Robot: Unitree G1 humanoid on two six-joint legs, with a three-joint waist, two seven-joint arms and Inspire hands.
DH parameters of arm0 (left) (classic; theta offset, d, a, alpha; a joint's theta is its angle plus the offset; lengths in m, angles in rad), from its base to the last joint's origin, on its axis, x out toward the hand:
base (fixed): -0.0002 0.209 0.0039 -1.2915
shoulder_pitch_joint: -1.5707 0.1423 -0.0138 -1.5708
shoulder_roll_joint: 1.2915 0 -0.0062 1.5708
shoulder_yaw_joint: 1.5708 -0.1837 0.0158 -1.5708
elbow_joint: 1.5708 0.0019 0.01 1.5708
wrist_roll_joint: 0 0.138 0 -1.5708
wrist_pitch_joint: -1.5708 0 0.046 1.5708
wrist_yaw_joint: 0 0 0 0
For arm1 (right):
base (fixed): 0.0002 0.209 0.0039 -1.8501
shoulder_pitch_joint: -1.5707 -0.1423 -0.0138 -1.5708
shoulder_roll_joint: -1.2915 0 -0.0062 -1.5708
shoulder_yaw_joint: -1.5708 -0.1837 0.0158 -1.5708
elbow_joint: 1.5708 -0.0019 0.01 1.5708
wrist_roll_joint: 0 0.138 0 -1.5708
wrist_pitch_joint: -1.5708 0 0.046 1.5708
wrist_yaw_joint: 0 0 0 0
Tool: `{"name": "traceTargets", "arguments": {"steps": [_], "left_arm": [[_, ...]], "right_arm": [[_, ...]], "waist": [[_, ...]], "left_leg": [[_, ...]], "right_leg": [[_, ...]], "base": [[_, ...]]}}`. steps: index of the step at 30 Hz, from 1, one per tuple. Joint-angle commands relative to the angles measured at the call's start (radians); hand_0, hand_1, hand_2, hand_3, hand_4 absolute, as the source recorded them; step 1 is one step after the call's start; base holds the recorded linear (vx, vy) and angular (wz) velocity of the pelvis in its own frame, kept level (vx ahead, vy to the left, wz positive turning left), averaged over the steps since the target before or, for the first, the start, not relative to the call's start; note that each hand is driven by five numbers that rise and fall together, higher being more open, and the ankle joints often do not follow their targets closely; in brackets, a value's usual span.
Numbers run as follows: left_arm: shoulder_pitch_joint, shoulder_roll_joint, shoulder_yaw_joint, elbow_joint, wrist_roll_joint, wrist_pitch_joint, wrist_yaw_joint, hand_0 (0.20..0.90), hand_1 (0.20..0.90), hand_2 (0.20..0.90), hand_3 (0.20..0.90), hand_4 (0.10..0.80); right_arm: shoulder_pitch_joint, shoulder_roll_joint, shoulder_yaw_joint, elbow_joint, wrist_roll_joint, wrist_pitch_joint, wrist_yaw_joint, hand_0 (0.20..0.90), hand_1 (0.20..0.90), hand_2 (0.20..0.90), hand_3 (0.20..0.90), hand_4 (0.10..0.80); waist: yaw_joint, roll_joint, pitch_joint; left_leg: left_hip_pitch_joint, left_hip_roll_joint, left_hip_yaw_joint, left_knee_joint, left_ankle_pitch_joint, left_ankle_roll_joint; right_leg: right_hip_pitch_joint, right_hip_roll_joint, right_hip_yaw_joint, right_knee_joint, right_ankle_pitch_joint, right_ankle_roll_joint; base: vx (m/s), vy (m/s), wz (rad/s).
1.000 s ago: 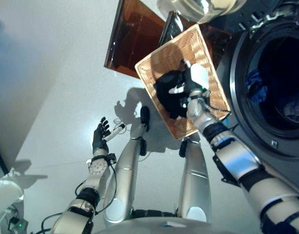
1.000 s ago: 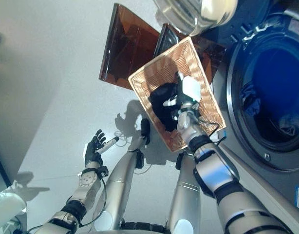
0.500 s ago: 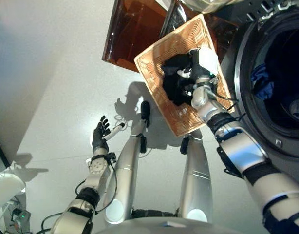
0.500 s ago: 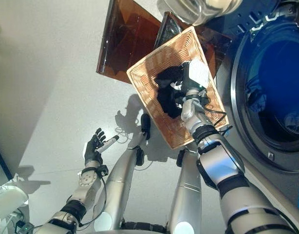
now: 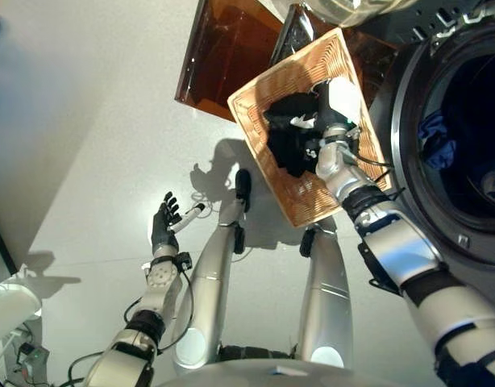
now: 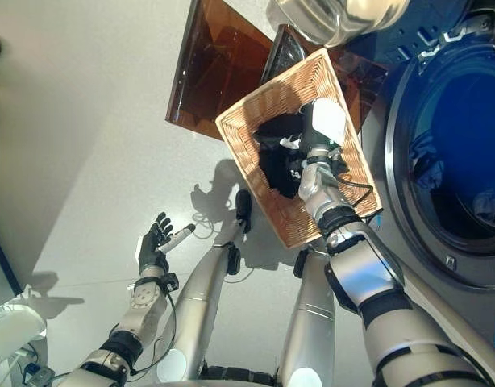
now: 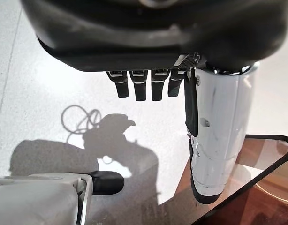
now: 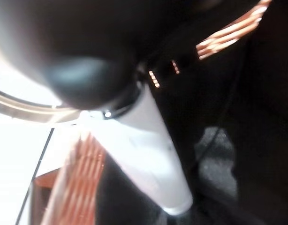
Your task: Pick up the clothes and place them into the washing machine
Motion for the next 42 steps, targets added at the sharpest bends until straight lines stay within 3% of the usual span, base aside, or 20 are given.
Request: {"name": "traceTargets", "arguments": {"steps": [1,10,18,22,24,25,30,32,33,42], "left_arm": [[0.07,0.05,0.043,0.009,-0.012,-0.047,0.023,0.9,0.9,0.9,0.9,0.8],[0.085,0.037,0.063,0.045,-0.011,-0.031,0.004,0.9,0.9,0.9,0.9,0.8],[0.094,0.02,0.073,0.049,-0.012,-0.019,-0.018,0.9,0.9,0.9,0.9,0.8],[0.096,0.01,0.076,0.062,-0.024,-0.016,-0.029,0.9,0.9,0.9,0.9,0.8],[0.096,0.007,0.069,0.068,-0.037,-0.016,-0.038,0.9,0.9,0.9,0.9,0.8],[0.094,0.006,0.07,0.067,-0.037,-0.017,-0.038,0.9,0.9,0.9,0.9,0.8],[0.095,-0.009,0.056,0.092,-0.066,-0.016,-0.065,0.9,0.9,0.9,0.9,0.8],[0.094,-0.012,0.055,0.097,-0.07,-0.014,-0.07,0.9,0.9,0.9,0.9,0.8],[0.101,-0.016,0.05,0.101,-0.078,-0.015,-0.079,0.9,0.9,0.9,0.9,0.8],[0.1,-0.029,0.03,0.129,-0.099,-0.012,-0.098,0.9,0.9,0.9,0.9,0.8]], "right_arm": [[-0.005,-0.031,-0.07,-0.188,0.139,-0.137,-0.022,0.2,0.2,0.2,0.2,0.3],[0.201,-0.02,-0.162,-0.38,0.352,-0.242,0.018,0.2,0.2,0.2,0.2,0.3],[0.433,0.02,-0.197,-0.581,0.562,-0.345,0.125,0.2,0.2,0.2,0.2,0.3],[0.522,0.054,-0.215,-0.638,0.762,-0.406,0.206,0.2,0.2,0.2,0.2,0.3],[0.572,0.098,-0.237,-0.65,0.974,-0.449,0.291,0.2,0.2,0.2,0.2,0.3],[0.57,0.097,-0.237,-0.65,0.976,-0.449,0.293,0.2,0.2,0.2,0.2,0.3],[0.626,0.176,-0.282,-0.626,1.339,-0.484,0.46,0.2,0.2,0.2,0.2,0.3],[0.629,0.197,-0.303,-0.619,1.418,-0.493,0.494,0.2,0.2,0.2,0.2,0.3],[0.631,0.218,-0.325,-0.602,1.488,-0.5,0.525,0.2,0.2,0.2,0.2,0.3],[0.567,0.268,-0.409,-0.592,1.684,-0.554,0.582,0.2,0.2,0.2,0.2,0.3]], "waist": [[0.009,0.053,-0.013],[-0.025,0.034,-0.013],[-0.056,0.029,-0.013],[-0.068,0.028,-0.013],[-0.075,0.032,-0.014],[-0.075,0.031,-0.013],[-0.088,0.047,-0.031],[-0.09,0.048,-0.035],[-0.091,0.056,-0.046],[-0.09,0.075,-0.067]], "left_leg": [[0.018,-0.019,-0.001,-0.05,0.015,-0.061],[0.066,-0.013,0.018,-0.045,-0.003,-0.058],[0.115,-0.009,0.037,-0.045,-0.016,-0.056],[0.131,-0.008,0.051,-0.042,-0.026,-0.054],[0.159,-0.007,0.056,-0.033,-0.059,-0.061],[0.145,-0.006,0.062,-0.037,-0.035,-0.054],[0.175,-0.006,0.072,-0.031,-0.076,-0.063],[0.166,-0.007,0.082,-0.037,-0.055,-0.058],[0.179,-0.009,0.079,-0.031,-0.083,-0.063],[0.163,-0.012,0.101,-0.031,-0.072,-0.056]], "right_leg": [[0.04,0.028,-0.007,0.025,-0.014,-0.029],[0.086,0.032,0.007,0.018,-0.02,-0.028],[0.129,0.035,0.025,0.007,-0.026,-0.026],[0.142,0.037,0.036,0.0,-0.025,-0.023],[0.169,0.037,0.044,-0.004,-0.048,-0.017],[0.156,0.037,0.043,-0.01,-0.024,-0.022],[0.184,0.036,0.057,-0.023,-0.046,-0.012],[0.173,0.036,0.061,-0.031,-0.023,-0.015],[0.187,0.036,0.069,-0.031,-0.046,-0.01],[0.173,0.033,0.086,-0.053,-0.021,-0.012]], "base": [[0.028,-0.002,-0.03],[0.028,0.005,-0.07],[0.03,0.02,-0.11],[0.025,0.025,-0.14],[0.07,0.036,-0.06],[0.104,0.028,-0.12],[0.053,0.025,-0.26],[0.013,0.037,-0.11],[0.056,0.043,0.0],[0.008,0.02,-0.07]]}}
